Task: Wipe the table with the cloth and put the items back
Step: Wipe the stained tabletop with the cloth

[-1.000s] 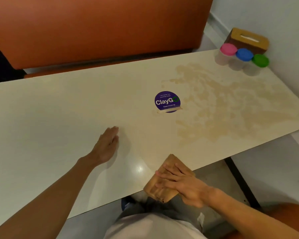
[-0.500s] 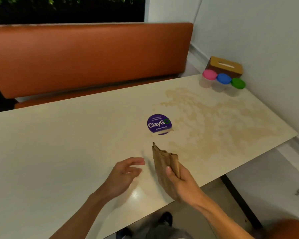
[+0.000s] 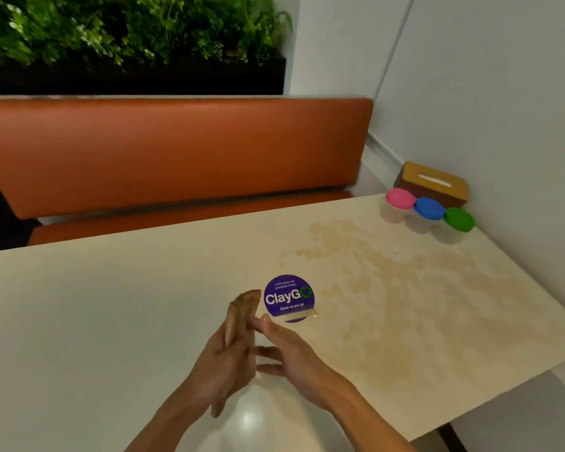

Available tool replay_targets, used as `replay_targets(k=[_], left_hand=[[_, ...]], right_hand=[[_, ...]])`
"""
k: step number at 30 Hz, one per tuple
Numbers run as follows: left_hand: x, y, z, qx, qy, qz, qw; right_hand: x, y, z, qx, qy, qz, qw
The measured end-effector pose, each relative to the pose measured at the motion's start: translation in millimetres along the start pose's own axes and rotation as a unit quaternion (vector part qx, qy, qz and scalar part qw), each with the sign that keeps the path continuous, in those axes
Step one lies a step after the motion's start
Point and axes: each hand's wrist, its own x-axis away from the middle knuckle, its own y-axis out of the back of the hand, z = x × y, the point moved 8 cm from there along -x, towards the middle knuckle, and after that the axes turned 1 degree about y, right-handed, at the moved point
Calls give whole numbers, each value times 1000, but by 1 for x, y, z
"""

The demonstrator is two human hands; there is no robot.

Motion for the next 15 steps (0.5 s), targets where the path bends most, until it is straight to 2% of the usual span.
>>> replay_targets(k=[3, 5, 10, 13, 15], left_hand=[[-33, 13, -3, -31, 58, -118, 991], [-48, 20, -9, -37, 78, -173, 981], [-109, 22, -57, -131, 10, -251, 959], [-152, 24, -81, -231, -29, -290, 928], [-178, 24, -94, -289, -74, -300, 906]], right_hand=[[-25, 68, 8, 119, 25, -18, 992], [-42, 120, 9, 160, 40, -55, 985], [-85, 255, 19, 275, 58, -146, 948], [-110, 314, 27, 398, 68, -186, 896], [-121, 333, 17, 510, 23, -159, 845]])
